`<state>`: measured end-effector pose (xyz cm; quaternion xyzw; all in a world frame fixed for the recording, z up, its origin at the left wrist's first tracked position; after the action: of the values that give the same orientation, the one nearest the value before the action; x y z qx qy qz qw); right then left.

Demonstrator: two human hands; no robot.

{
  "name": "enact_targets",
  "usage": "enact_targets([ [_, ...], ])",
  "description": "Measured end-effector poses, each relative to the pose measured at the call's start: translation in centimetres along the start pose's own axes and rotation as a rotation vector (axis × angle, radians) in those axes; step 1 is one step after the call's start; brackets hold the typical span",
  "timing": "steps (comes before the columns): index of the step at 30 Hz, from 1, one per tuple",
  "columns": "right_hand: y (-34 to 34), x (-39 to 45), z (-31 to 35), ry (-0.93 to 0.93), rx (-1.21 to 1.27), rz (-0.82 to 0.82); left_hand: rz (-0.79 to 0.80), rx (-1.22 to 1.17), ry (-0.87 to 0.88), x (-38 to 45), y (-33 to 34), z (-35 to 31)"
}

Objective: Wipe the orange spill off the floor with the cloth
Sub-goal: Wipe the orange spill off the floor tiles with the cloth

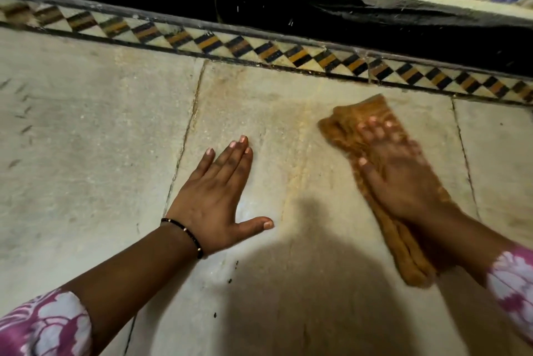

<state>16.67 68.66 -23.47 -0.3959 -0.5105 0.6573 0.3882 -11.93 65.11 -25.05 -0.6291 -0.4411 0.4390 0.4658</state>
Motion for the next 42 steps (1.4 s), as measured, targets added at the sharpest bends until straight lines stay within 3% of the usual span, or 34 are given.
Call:
enact_targets([
  [4,-1.3,7.0,-4.1,0.3,-0.032,-0.04,-0.004,-0.027,-0.015,0.3,0.0,0.0],
  [10,-1.3,17.4,0.1,0.278,-0.009,-0.042,-0.007,-0.054,-0.021,0.2,-0.3,-0.1],
  [16,0.0,15.0,8.6,-0.2,-0.032,0.021,-0.028,-0.048,-0.042,0.1,-0.7,-0.2],
  [19,0.7,10.0,11.7,-0.328,-0.006,0.012,-0.064,-0.053,-0.048,-0.1,-1.1,-0.1],
  [21,1.3,4.7,10.7,-0.25,0.01,0.002,-0.071,-0.067,-0.047,-0.2,-1.2,-0.1],
  [26,1.2,-6.8,2.8,0.226,0.028,-0.005,-0.069,-0.063,-0.042,-0.1,-1.1,0.0],
  [31,-0.1,-0.7,-2.4,0.448,-0.003,-0.097,-0.038,-0.049,-0.034,0.1,-0.9,0.0],
  [33,-0.4,4.3,-2.0,0.38,0.023,-0.096,-0.025,-0.047,-0.035,0.1,-0.8,0.0],
  [36,-0.2,9.5,3.5,0.085,0.008,-0.019,-0.024,-0.048,-0.043,0.2,-1.0,-0.1],
  [39,1.2,8.4,10.0,-0.193,-0.019,0.009,-0.033,-0.072,-0.053,0.1,-1.1,-0.1],
  [42,2.3,2.9,12.9,-0.315,-0.037,0.009,-0.065,-0.126,-0.038,-0.3,-1.5,-0.1],
])
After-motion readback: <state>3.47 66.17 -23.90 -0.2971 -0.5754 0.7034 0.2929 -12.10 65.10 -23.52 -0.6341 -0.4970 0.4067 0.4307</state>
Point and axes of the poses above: each hand's wrist, its own x-axis towards the middle knuckle, its own y-axis out of the palm, z = x × y, the point moved 4 cm from there along x, towards the middle knuckle, and after that the axes turned 15 degrees about -y, right-handed, at the moved point
